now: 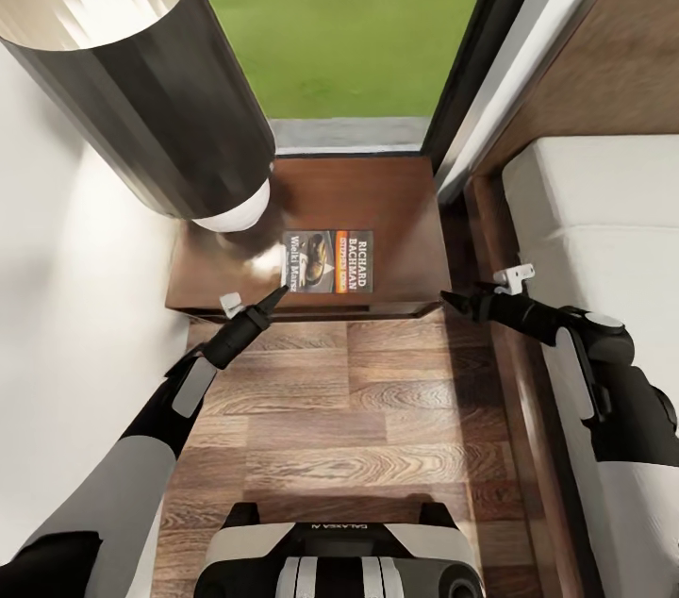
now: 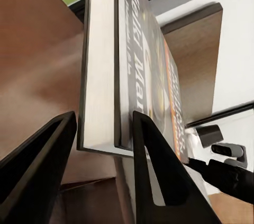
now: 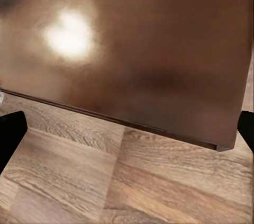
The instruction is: In the bedroom, move the book from the bed onto either nightstand, and place the two sandals side by side next to the bed.
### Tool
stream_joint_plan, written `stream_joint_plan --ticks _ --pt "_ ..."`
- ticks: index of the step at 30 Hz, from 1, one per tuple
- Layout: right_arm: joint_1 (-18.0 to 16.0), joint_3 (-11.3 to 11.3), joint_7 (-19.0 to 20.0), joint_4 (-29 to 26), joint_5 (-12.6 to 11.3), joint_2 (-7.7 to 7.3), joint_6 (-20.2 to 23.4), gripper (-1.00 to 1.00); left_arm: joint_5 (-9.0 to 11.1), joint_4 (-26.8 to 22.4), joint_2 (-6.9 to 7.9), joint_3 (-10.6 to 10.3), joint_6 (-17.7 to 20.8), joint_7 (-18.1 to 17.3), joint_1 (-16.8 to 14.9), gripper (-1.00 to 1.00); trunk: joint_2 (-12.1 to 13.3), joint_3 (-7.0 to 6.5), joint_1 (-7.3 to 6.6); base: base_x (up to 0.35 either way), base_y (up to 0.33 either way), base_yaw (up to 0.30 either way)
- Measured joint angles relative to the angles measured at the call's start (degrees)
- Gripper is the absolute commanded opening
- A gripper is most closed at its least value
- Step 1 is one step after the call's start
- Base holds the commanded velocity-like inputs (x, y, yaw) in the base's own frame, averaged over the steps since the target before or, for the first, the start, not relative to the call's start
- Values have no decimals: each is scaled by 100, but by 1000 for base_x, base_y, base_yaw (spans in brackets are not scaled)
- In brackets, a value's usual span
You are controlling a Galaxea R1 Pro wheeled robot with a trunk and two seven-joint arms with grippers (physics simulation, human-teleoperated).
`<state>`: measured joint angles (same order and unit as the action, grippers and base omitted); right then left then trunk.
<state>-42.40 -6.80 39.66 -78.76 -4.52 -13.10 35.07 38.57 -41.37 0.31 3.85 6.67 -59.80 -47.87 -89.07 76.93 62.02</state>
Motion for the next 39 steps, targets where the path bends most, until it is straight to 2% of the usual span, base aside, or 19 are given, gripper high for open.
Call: stream_joint_plan --ticks 4,12,22,30,39 --pt "-129 17 90 -44 -48 -88 81 100 -13 18 28 -34 0 16 63 -100 0 0 0 0 0 0" --pt "-386 -61 70 -43 -325 16 123 100 15 -20 30 -43 -15 52 109 -100 0 0 -2 61 -45 0" --pt "-398 -59 61 -41 -663 26 22 100 16 -30 25 -45 -18 32 113 -100 0 0 -1 184 -153 0" --pt "-399 -54 57 -34 -676 26 -36 100 24 -31 29 -38 -24 12 119 -100 0 0 0 19 -14 0" --pt "-399 -53 54 -33 -660 26 -40 100 127 -32 43 -35 -15 12 122 -100 0 0 -1 73 0 0"
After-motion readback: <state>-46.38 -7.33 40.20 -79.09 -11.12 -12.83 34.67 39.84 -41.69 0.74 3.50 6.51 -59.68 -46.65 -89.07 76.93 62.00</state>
